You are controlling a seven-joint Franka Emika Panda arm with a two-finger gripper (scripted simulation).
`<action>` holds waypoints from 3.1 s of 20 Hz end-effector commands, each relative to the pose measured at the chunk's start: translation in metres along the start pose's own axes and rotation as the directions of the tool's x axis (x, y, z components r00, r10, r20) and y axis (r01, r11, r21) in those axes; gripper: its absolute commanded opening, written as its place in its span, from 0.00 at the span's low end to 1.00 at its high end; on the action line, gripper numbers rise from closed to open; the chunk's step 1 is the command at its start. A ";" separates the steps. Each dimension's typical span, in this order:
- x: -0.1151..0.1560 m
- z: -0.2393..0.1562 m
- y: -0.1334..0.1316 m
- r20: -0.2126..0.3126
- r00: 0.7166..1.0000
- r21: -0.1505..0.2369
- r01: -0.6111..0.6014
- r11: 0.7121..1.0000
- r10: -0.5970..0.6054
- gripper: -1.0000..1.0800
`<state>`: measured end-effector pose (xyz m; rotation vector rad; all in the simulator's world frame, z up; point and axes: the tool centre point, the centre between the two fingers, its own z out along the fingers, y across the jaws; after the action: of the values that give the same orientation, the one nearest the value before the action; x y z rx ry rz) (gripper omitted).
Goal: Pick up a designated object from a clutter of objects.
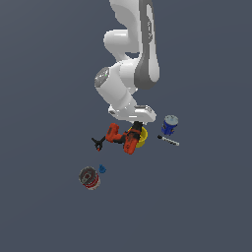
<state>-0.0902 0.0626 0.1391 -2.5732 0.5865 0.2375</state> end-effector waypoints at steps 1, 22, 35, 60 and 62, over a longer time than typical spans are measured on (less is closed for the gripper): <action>0.000 0.000 0.000 -0.001 1.000 0.000 -0.001 1.000 0.001 0.00; -0.010 -0.043 -0.017 -0.001 1.000 -0.003 -0.002 1.000 0.002 0.00; -0.035 -0.160 -0.064 -0.003 1.000 -0.009 -0.005 1.000 0.005 0.00; -0.065 -0.329 -0.139 -0.001 1.000 -0.001 -0.001 1.000 0.001 0.00; -0.065 -0.331 -0.140 -0.001 1.000 -0.001 -0.001 1.000 0.001 0.00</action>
<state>-0.0668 0.0330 0.4967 -2.5741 0.5902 0.2458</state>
